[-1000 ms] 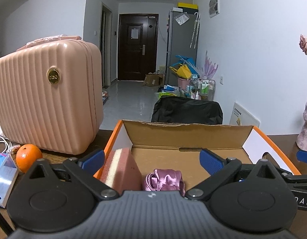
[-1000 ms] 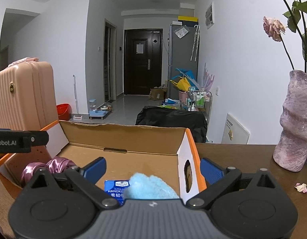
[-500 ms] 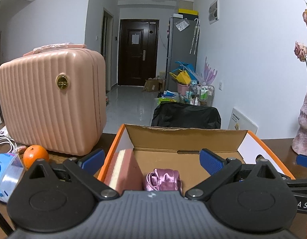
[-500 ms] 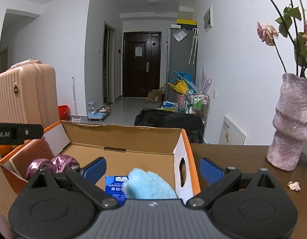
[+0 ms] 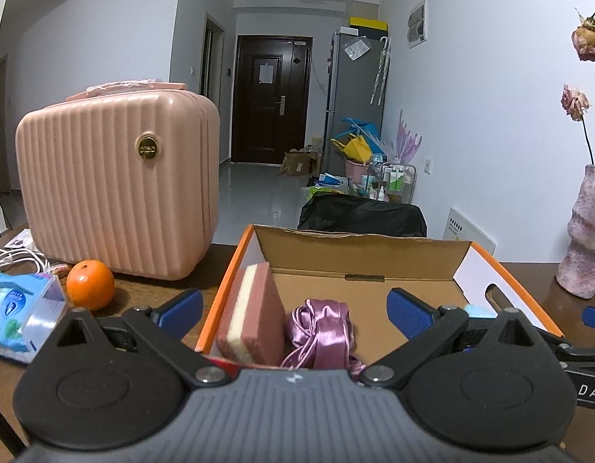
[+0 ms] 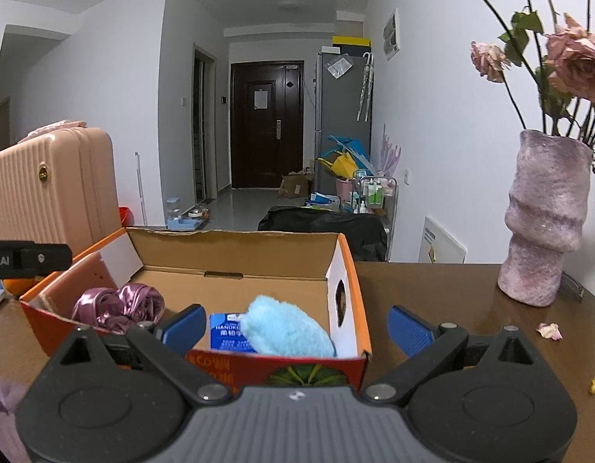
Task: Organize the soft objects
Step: 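Move both tools back from the box toward the remaining soft items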
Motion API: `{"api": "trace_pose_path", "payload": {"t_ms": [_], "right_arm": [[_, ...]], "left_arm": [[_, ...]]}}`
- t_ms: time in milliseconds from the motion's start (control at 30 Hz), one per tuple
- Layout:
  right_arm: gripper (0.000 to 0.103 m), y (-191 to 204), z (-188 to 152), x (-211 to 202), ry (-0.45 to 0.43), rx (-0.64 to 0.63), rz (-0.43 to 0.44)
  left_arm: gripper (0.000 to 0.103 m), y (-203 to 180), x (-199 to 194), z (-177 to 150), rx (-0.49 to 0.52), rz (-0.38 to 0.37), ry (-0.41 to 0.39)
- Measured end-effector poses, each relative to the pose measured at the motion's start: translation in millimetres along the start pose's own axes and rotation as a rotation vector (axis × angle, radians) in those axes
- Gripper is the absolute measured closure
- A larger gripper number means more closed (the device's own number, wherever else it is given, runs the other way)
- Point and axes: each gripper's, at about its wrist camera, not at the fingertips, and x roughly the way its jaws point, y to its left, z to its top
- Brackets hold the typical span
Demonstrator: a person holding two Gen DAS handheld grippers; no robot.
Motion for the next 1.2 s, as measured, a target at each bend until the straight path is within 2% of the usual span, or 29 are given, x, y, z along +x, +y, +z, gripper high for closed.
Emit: {"api": "trace_pose_path", "payload": {"t_ms": [467, 1200], "right_arm": [[0.002, -1.0, -18.6, -43.3, -0.013, 0.037, 0.002], [0.002, 12.1, -47.8, -110.7, -0.046, 0.012, 0.032]], "left_arm": [[0.000, 7.6, -37.5, -20.2, -0.011, -0.005, 0.018], [0.000, 7.3, -103.4, -53.9, 0.021, -0.006, 0.006]]}}
